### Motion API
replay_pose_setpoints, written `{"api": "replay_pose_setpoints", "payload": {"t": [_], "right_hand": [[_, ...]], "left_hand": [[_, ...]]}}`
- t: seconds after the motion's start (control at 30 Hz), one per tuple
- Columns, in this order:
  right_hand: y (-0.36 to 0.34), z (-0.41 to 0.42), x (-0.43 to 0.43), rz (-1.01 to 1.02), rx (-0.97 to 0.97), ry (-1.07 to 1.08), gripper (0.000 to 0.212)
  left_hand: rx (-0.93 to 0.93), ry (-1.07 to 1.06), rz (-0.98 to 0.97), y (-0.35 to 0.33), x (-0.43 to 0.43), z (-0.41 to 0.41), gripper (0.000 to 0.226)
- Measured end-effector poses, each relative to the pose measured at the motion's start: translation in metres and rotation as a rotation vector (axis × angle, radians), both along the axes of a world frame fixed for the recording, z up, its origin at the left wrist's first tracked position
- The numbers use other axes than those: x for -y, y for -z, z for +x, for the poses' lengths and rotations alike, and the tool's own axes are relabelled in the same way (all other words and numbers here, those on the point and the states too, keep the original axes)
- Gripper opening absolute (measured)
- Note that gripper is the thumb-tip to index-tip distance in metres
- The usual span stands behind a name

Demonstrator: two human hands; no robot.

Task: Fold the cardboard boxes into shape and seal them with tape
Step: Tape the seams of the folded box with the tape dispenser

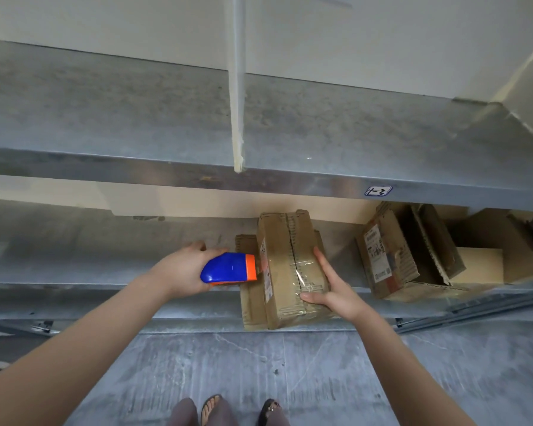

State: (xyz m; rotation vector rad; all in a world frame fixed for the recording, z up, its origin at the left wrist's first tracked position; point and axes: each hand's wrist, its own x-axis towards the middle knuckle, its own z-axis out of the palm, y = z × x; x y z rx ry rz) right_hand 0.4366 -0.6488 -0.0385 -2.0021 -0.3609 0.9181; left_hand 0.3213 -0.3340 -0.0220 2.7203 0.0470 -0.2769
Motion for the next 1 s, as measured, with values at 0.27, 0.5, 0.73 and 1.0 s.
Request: {"api": "replay_pose_setpoints", "payload": {"t": [0.27, 0.5, 0.73, 1.0], "right_hand": [[0.012, 0.002, 0.003, 0.075, -0.039, 0.025, 0.115], [0.012, 0.002, 0.004, 0.063, -0.023, 0.016, 0.109], [0.016, 0.004, 0.005, 0.088, -0.023, 0.003, 0.114], [0.018, 0.007, 0.009, 0.094, -0.028, 0.010, 0.111]], "left_hand": [[-0.050, -0.007, 0.061, 0.009, 0.015, 0.016, 0.074], [-0.044, -0.039, 0.102, 0.010, 0.024, 0.016, 0.070], [-0.125, -0.125, 0.168, 0.003, 0.032, 0.047, 0.057], [-0.245, -0.116, 0.258, 0.010, -0.013, 0.051, 0.058]]}}
